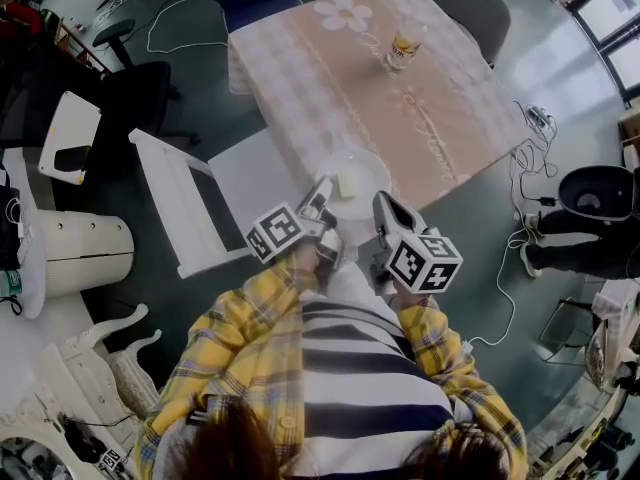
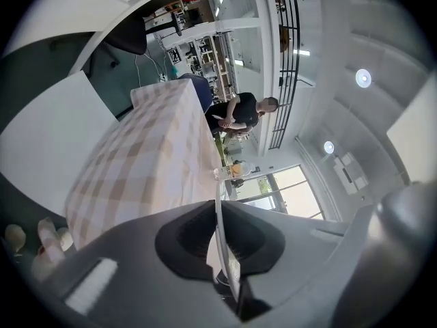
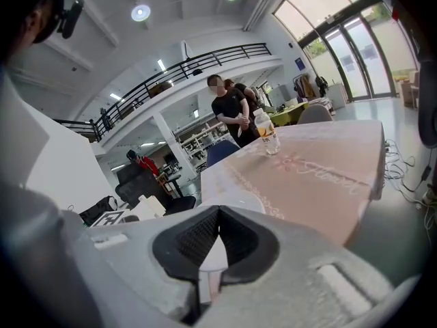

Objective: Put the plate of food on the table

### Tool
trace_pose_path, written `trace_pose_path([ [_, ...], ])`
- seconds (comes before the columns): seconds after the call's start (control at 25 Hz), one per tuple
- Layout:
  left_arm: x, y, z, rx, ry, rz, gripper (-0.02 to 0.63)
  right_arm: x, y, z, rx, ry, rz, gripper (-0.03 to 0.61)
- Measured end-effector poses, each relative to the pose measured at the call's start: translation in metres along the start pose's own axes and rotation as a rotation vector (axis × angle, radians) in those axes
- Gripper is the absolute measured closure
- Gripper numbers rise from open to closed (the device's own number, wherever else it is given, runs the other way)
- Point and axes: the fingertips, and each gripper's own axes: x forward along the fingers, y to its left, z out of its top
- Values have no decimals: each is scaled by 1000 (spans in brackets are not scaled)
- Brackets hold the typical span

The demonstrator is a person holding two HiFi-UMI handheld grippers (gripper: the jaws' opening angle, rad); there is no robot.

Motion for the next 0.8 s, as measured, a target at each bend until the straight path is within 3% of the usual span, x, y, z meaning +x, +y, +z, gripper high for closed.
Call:
trace_pose_path([
  [0.8, 90, 0, 16, 7, -52, 47, 601, 45, -50, 50, 5, 40, 44, 581],
])
